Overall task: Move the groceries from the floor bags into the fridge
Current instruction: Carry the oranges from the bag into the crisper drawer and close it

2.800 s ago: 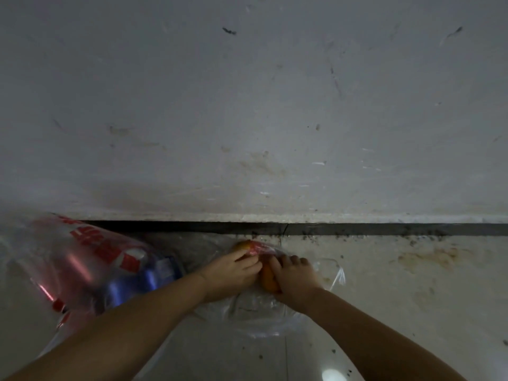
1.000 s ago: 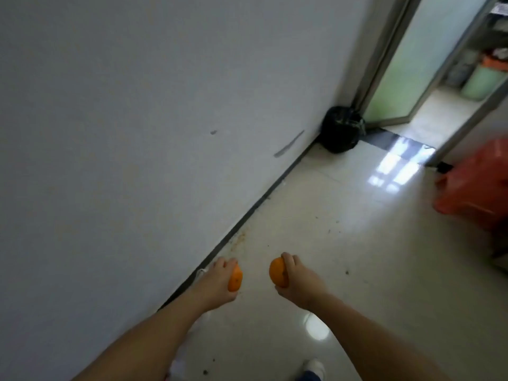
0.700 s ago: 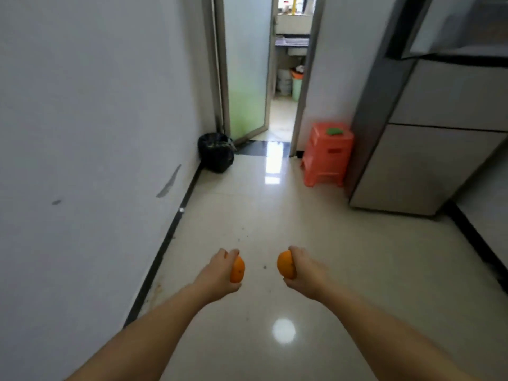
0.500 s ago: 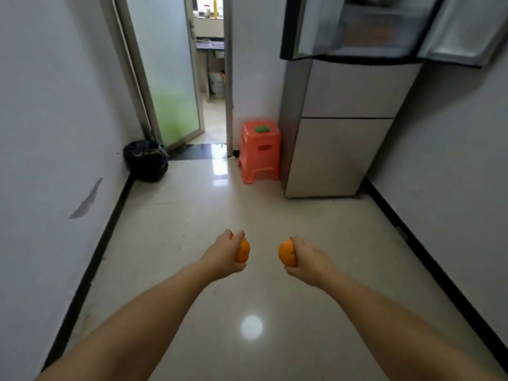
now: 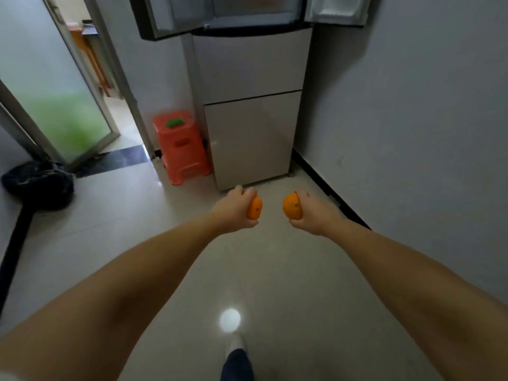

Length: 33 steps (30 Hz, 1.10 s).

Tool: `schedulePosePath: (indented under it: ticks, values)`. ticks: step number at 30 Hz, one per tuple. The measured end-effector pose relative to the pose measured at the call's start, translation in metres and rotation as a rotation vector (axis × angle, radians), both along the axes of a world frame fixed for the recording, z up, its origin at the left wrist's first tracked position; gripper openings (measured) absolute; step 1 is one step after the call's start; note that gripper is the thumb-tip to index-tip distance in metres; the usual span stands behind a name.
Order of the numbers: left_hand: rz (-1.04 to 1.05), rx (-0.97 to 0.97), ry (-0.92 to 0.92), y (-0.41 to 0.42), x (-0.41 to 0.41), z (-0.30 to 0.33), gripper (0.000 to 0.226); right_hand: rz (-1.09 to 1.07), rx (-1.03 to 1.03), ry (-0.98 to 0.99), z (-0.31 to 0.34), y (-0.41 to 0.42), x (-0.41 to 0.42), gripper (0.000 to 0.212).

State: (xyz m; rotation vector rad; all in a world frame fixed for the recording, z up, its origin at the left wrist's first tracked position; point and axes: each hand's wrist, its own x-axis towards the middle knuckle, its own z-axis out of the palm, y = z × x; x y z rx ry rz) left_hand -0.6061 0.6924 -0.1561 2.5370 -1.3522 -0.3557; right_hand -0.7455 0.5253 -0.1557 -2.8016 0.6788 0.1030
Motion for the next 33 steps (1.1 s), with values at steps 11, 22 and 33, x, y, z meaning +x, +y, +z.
schedulePosePath:
  ticks: [11,22,33]
  values:
    - [-0.063,-0.174,-0.128,-0.245,0.202,0.099,0.073,-0.062,-0.124,-0.185,0.101,-0.217,0.187,0.081]
    - [-0.015,-0.361,-0.254,-0.453,0.356,0.181,0.073,-0.023,-0.288,-0.374,0.189,-0.431,0.364,0.073]
    - [0.256,-0.473,-0.425,-0.539,0.523,0.275,0.071,0.304,-0.209,-0.581,0.286,-0.562,0.573,0.071]
